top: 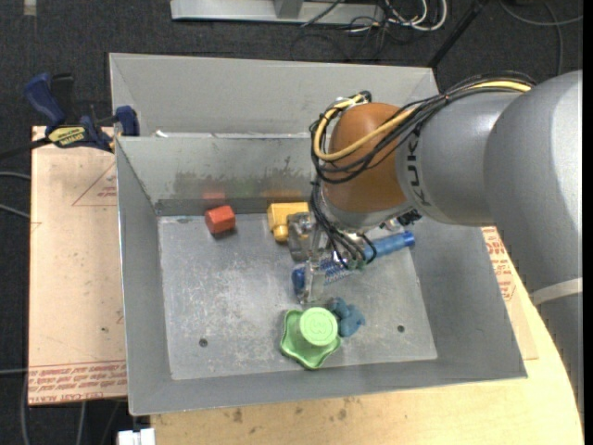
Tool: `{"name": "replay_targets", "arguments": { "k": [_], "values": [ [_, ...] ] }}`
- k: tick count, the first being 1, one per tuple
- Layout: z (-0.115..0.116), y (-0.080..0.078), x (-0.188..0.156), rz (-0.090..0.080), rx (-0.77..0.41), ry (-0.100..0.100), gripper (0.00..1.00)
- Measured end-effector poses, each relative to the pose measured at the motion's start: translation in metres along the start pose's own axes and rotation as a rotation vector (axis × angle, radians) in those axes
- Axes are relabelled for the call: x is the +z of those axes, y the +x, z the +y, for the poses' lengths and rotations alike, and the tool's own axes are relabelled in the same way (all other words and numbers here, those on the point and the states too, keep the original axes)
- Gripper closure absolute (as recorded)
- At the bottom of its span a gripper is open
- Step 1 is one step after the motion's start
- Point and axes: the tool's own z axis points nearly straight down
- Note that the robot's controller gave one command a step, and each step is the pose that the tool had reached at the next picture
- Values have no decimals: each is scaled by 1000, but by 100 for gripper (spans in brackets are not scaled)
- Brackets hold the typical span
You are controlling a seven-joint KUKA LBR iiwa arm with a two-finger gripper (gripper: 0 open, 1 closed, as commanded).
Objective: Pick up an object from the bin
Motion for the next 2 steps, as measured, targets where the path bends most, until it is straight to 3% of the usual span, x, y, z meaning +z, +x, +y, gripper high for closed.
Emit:
{"name": "replay_targets", "arguments": {
  "k": [1,2],
  "values": [
    [0,-1,-3,-4,1,-1,100],
    [8,41,-152,-12,14,-1,100]
  ]
}}
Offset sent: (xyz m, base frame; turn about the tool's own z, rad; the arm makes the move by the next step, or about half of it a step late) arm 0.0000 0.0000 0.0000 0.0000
